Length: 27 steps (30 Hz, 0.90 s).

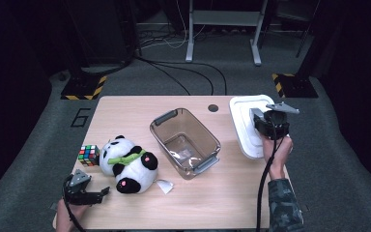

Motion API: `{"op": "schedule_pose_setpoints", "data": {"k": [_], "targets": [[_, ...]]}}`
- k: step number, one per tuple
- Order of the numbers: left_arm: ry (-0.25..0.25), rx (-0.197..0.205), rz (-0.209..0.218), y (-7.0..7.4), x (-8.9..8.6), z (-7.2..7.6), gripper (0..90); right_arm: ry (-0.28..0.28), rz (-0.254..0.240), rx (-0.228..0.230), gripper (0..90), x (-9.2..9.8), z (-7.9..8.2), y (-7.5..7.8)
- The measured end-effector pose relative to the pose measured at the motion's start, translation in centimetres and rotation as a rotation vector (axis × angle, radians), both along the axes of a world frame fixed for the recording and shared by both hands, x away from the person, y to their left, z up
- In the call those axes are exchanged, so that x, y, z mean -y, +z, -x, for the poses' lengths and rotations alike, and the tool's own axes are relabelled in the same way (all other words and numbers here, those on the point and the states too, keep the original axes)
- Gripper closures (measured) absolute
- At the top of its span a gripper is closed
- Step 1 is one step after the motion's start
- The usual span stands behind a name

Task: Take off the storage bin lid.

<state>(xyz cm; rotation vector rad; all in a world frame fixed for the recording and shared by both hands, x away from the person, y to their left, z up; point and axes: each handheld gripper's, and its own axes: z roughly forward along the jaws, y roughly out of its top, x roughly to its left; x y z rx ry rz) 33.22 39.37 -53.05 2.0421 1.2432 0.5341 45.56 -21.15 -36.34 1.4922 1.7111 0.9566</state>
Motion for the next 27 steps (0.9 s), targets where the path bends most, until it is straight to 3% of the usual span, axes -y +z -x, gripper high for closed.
{"op": "schedule_pose_setpoints", "data": {"k": [4, 13, 27], "targets": [[0.0, 0.001, -0.001, 0.0, 0.0, 0.0, 7.6, -0.026, -0.003, -0.002, 66.4, -0.1, -0.3, -0.8], [0.0, 0.0, 0.0, 0.0, 0.0, 0.0, 7.6, -0.109, -0.03, -0.026, 66.3, -0.3, -1.6, -4.3], [0.0, 0.0, 0.0, 0.0, 0.0, 0.0, 7.7, -0.173, -0.043, -0.08, 66.3, -0.5, -3.2, -9.3]]}}
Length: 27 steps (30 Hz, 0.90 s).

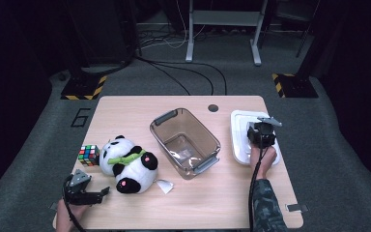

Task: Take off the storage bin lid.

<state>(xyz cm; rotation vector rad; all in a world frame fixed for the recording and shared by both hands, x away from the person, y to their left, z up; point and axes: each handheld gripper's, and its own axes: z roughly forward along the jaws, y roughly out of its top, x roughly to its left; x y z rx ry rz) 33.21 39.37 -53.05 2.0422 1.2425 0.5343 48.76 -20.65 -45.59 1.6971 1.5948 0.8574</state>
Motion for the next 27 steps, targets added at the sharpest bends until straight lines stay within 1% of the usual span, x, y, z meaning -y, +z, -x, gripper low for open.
{"op": "schedule_pose_setpoints", "data": {"k": [1, 2, 3, 5, 6, 8, 9, 12, 16, 17, 18, 19, 20, 21, 22, 23, 24, 25, 27], "targets": [[-0.001, 0.001, 0.0, 0.0, 0.0, 0.0, 7.7, 0.004, 0.006, -0.011, 66.3, 0.0, -0.2, -0.7], [0.0, 0.0, 0.0, 0.0, 0.0, 0.0, 7.7, 0.003, 0.006, -0.017, 66.2, -0.1, -0.3, -1.1], [0.0, 0.0, 0.0, 0.0, 0.0, 0.0, 7.7, 0.003, 0.006, -0.017, 66.2, -0.1, -0.3, -1.1], [0.0, 0.001, 0.001, 0.0, 0.0, 0.0, 7.7, -0.006, 0.004, -0.031, 66.3, -0.1, -0.5, -2.0], [0.0, 0.001, 0.001, 0.0, 0.0, 0.0, 7.7, -0.006, 0.004, -0.031, 66.3, -0.1, -0.5, -2.0], [0.0, 0.0, 0.0, 0.0, 0.0, 0.0, 7.7, -0.006, 0.003, -0.036, 66.3, -0.1, -0.6, -2.5], [0.0, 0.0, 0.001, 0.0, 0.0, 0.0, 7.7, -0.004, -0.002, -0.047, 66.2, -0.1, -0.7, -2.9], [0.0, 0.0, 0.0, 0.0, 0.0, 0.0, 7.7, -0.005, 0.0, -0.056, 66.2, -0.1, -0.7, -3.4], [0.001, 0.004, 0.002, 0.0, 0.0, 0.0, 7.7, 0.001, 0.007, -0.062, 66.2, 0.0, -0.7, -3.9], [-0.002, -0.003, 0.001, 0.0, 0.0, 0.0, 7.7, -0.001, 0.009, -0.065, 66.1, 0.0, -0.7, -4.0], [-0.001, 0.001, 0.003, 0.0, 0.0, 0.0, 7.8, -0.005, 0.003, -0.069, 65.4, 0.1, -0.7, -4.0], [0.004, 0.013, 0.008, -0.1, 0.0, 0.0, 7.8, 0.002, -0.004, -0.066, 56.9, 0.2, -0.7, -3.9], [0.003, 0.011, 0.007, -0.1, 0.0, 0.0, 7.8, 0.007, -0.016, -0.061, 47.4, 0.3, -0.5, -3.7], [0.004, 0.011, 0.007, -0.1, 0.0, 0.0, 7.8, 0.018, -0.027, -0.057, 39.8, 0.3, -0.3, -3.2], [0.004, 0.012, 0.007, -0.1, 0.0, 0.0, 7.8, 0.032, -0.048, -0.053, 29.9, 0.3, 0.1, -2.8], [0.003, 0.011, 0.007, -0.1, 0.0, 0.0, 7.8, 0.047, -0.072, -0.046, 25.1, 0.3, 0.6, -2.3], [0.004, 0.013, 0.007, -0.1, 0.1, 0.0, 7.8, 0.066, -0.084, -0.037, 20.5, 0.2, 1.1, -1.8], [0.003, 0.011, 0.006, -0.1, 0.1, 0.0, 7.9, 0.078, -0.085, -0.028, 16.2, 0.1, 1.7, -1.4], [0.003, 0.012, 0.004, -0.1, 0.1, 0.0, 8.0, 0.116, -0.089, -0.01, 14.6, -0.1, 2.9, -0.6]]}}
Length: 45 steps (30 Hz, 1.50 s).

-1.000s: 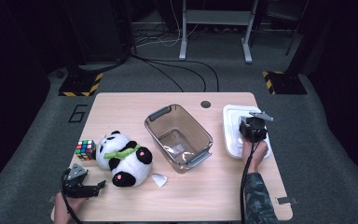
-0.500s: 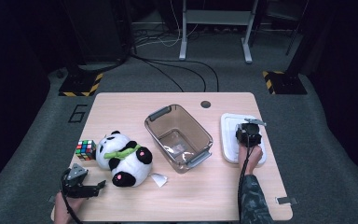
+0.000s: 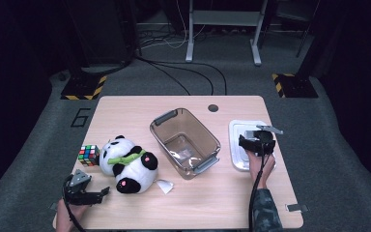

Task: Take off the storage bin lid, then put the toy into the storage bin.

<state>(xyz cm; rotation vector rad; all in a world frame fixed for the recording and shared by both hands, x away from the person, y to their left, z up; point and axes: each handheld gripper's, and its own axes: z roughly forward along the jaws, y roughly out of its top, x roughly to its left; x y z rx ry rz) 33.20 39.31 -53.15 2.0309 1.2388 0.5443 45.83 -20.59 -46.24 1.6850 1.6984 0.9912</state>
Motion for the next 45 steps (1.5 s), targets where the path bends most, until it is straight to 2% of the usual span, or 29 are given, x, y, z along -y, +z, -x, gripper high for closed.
{"op": "schedule_pose_setpoints", "data": {"k": [2, 3, 6, 12, 16, 17, 18, 21, 23, 24, 26, 27, 29, 32, 36, 37, 38, 39, 40, 41, 42, 43, 45], "targets": [[0.0, 0.0, 0.0, 0.0, 0.0, 0.0, 8.0, 0.029, 0.003, 0.018, 13.5, -0.2, 1.2, 0.5], [0.001, 0.0, 0.0, 0.0, 0.0, 0.0, 8.0, 0.057, -0.006, 0.031, 11.7, -0.4, 2.3, 0.7], [0.0, 0.0, 0.0, 0.0, 0.0, 0.0, 8.0, 0.076, -0.003, 0.031, 10.5, -0.4, 3.3, 0.7], [0.0, 0.0, 0.001, 0.0, 0.0, 0.0, 8.0, 0.124, -0.008, 0.029, 7.3, -0.7, 5.9, -0.4], [0.0, 0.0, 0.002, 0.0, 0.0, 0.0, 8.0, 0.146, -0.016, 0.025, 5.0, -0.7, 6.7, -1.1], [-0.001, -0.001, 0.002, 0.0, 0.0, 0.0, 8.0, 0.178, 0.007, 0.009, 0.8, -1.0, 7.2, -1.8], [-0.001, -0.001, 0.002, 0.0, 0.0, 0.0, 8.0, 0.178, 0.007, 0.009, 0.8, -1.0, 7.2, -1.8], [-0.001, -0.001, 0.002, 0.0, 0.0, 0.0, 8.0, 0.242, 0.046, -0.038, 0.0, -1.5, 7.7, -2.7], [0.0, 0.0, 0.002, 0.0, 0.0, 0.0, 8.0, 0.271, 0.063, -0.043, 0.0, -1.9, 8.3, -3.2], [0.0, 0.0, 0.002, 0.0, 0.0, 0.0, 8.0, 0.304, 0.034, -0.037, 0.0, -2.1, 9.0, -3.6], [0.0, 0.0, 0.003, 0.0, 0.0, 0.0, 8.0, 0.311, 0.023, -0.026, 0.0, -2.2, 9.3, -3.8], [0.0, 0.001, 0.002, 0.0, 0.0, 0.0, 8.0, 0.334, 0.013, -0.013, 0.0, -2.4, 9.6, -3.9], [0.0, 0.0, 0.003, 0.0, 0.0, 0.0, 8.0, 0.375, -0.005, -0.019, 0.0, -2.7, 10.2, -4.3], [0.001, 0.001, 0.003, 0.0, 0.0, 0.0, 8.0, 0.414, 0.012, -0.037, 0.0, -3.1, 10.7, -5.1], [0.0, -0.001, 0.004, 0.0, 0.0, 0.0, 8.0, 0.459, 0.081, -0.055, 0.0, -3.6, 11.4, -5.9], [-0.001, -0.001, 0.003, 0.0, 0.0, 0.0, 8.0, 0.478, 0.093, -0.035, 0.0, -3.6, 11.7, -5.9], [-0.001, -0.001, 0.002, 0.0, 0.0, 0.0, 8.0, 0.478, 0.093, -0.035, 0.0, -3.6, 11.7, -5.9], [-0.001, -0.001, 0.002, 0.0, 0.0, 0.0, 8.0, 0.492, 0.085, -0.024, 0.0, -3.7, 11.8, -5.9], [-0.001, 0.001, 0.001, 0.0, 0.0, 0.0, 8.0, 0.529, 0.078, -0.025, 0.0, -3.8, 11.8, -5.9], [-0.001, -0.004, -0.003, 0.0, 0.0, 0.0, 8.0, 0.529, 0.078, -0.025, 0.0, -3.8, 11.8, -5.9], [0.0, -0.014, -0.009, 0.1, 0.0, 0.0, 7.6, 0.537, 0.092, -0.029, 0.0, -3.9, 11.8, -6.0], [0.016, -0.003, -0.009, 0.0, 0.1, 0.0, 2.7, 0.555, 0.122, -0.056, 0.0, -4.1, 11.7, -6.3], [0.017, -0.021, -0.017, 0.0, 0.0, -0.1, 1.3, 0.56, 0.132, -0.069, 0.0, -4.2, 11.6, -6.5]]}}
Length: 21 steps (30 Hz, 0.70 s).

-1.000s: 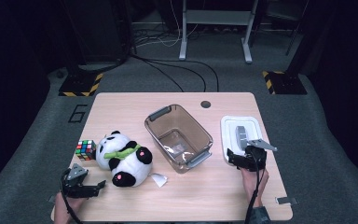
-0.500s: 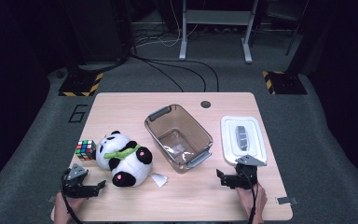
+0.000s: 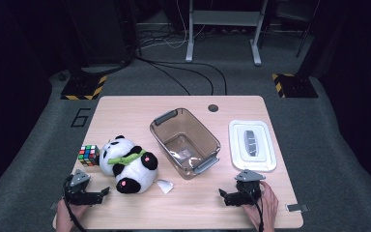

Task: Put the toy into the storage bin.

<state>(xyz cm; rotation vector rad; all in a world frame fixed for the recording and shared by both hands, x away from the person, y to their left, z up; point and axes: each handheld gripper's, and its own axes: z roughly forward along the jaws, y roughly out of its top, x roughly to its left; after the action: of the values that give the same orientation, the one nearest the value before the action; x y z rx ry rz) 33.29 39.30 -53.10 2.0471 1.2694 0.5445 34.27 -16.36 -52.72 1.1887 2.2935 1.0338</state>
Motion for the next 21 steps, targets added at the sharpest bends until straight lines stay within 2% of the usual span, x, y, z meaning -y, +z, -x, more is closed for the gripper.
{"op": "schedule_pose_setpoints", "data": {"k": [1, 4, 8, 10, 14, 16, 18, 19, 21], "targets": [[0.0, 0.003, 0.004, -0.04, -0.01, -0.03, 1.4, 0.005, 0.024, -0.038, 0.0, -0.1, -0.19, -0.19], [0.0, 0.005, 0.007, -0.07, 0.01, -0.04, 1.3, 0.013, 0.036, -0.032, 0.0, -0.1, -0.3, -0.21], [-0.008, -0.012, 0.002, 0.01, -0.05, -0.08, 0.0, 0.015, 0.043, -0.027, 0.0, -0.14, -0.27, -0.25], [-0.004, -0.001, 0.006, -0.09, -0.02, -0.11, 0.0, 0.019, 0.046, -0.029, 0.0, -0.09, -0.15, -0.24], [-0.014, -0.004, 0.008, -0.08, -0.06, -0.13, 0.0, 0.016, 0.046, -0.027, 0.0, -0.1, -0.12, -0.24], [-0.023, -0.014, 0.013, 0.01, -0.18, -0.13, 0.0, 0.016, 0.046, -0.027, 0.0, -0.1, -0.12, -0.24], [-0.028, -0.006, 0.023, -0.01, -0.26, -0.06, 0.0, 0.016, 0.046, -0.027, 0.0, -0.1, -0.12, -0.24], [-0.035, -0.021, 0.018, 0.14, -0.36, 0.0, 0.0, 0.021, 0.045, -0.027, 0.0, -0.09, -0.16, -0.25], [-0.037, -0.014, 0.037, 0.35, -0.41, 0.13, 0.0, 0.026, 0.046, -0.027, 0.0, -0.08, -0.21, -0.24]]}}
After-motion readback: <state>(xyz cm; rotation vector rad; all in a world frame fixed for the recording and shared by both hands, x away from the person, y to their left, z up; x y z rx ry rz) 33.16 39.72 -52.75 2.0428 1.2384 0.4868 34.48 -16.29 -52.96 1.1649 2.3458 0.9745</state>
